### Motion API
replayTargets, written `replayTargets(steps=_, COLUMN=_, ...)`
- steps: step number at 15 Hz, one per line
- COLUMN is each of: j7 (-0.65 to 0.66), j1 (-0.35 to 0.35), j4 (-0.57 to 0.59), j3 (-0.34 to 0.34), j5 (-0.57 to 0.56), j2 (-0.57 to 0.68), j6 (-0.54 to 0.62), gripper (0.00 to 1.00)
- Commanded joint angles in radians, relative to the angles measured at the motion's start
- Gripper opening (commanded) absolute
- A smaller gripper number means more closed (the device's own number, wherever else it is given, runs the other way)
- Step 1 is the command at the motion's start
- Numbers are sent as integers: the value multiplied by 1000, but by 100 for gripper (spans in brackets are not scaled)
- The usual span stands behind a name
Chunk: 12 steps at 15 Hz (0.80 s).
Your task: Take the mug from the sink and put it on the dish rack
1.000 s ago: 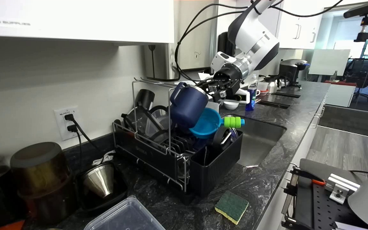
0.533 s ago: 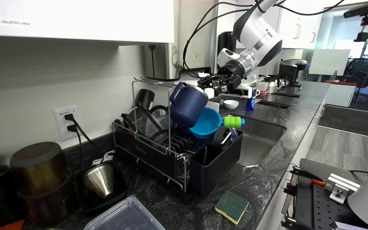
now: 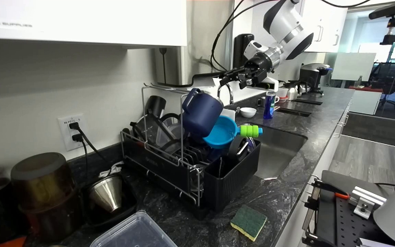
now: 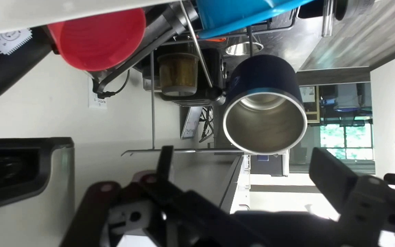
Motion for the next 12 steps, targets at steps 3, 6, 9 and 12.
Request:
replayTargets(steps=3, j7=45, j1=-74, j4=46, j3=-68, j5=-127, j2=-33, j6=-134, gripper=100)
replayTargets(steps=6, j7=86, j1=-118, j4=97, j3=-122, j5=-216, j2=-36, j6=-246, gripper=100)
replayTargets(steps=9, j7=127, j1=-156, j4=161, j3=-170, j5=-305, j2=-21, j6=-370, gripper=100)
replayTargets(steps=12, j7=161, j1=-185, j4=208, j3=-209, j5=-390, j2=-16, j6=-484, gripper=100)
